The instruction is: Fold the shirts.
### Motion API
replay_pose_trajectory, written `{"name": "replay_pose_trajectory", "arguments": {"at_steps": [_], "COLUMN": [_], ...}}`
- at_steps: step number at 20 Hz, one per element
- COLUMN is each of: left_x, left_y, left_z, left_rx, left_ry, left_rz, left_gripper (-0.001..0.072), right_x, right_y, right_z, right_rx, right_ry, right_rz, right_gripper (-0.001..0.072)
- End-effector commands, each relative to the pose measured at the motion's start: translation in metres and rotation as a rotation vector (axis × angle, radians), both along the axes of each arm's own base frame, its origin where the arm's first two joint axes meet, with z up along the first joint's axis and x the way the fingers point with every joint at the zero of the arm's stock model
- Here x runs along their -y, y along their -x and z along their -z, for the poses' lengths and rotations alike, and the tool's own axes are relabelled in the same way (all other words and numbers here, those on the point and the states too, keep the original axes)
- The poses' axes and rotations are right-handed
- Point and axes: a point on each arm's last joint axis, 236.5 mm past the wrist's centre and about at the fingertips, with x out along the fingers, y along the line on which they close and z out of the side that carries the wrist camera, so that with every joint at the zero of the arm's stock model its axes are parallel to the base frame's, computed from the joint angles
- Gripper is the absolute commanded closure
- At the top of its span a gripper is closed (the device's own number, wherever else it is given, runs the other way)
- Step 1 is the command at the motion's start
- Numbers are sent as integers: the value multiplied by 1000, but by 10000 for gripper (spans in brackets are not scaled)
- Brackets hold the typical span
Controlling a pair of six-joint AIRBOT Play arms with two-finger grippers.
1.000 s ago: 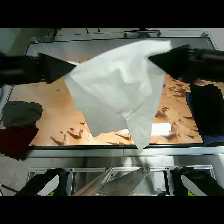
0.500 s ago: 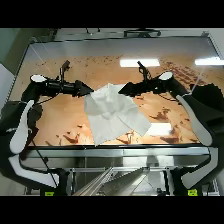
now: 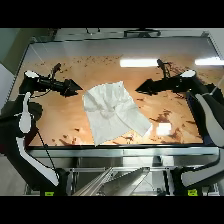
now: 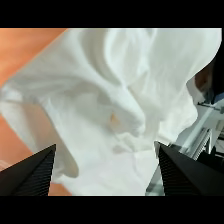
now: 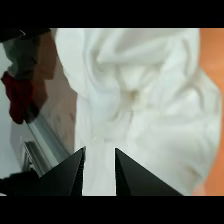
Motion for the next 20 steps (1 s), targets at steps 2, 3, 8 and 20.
{"name": "replay_pose_trajectory", "arguments": {"at_steps": [2,3,8,20], "left_x": [12,19,47,53], "left_y": [37,44,62,66], "left_z": [33,41,50,49], "left_rx": [-119,-133,-159,-152], "left_ry": [-70,-82,-87,-83], "left_rz": [105,127,196,228], "left_gripper": [-10,-11,9,433], "right_x": [64,68,61,-41], "right_y": [101,123,197,155], "right_z": [47,60,110,105], "right_rx": [-238,-297,-454,-289], "right_ry": [275,306,337,-18], "right_rz": [66,102,171,163], "right_gripper": [382,179,121,614]}}
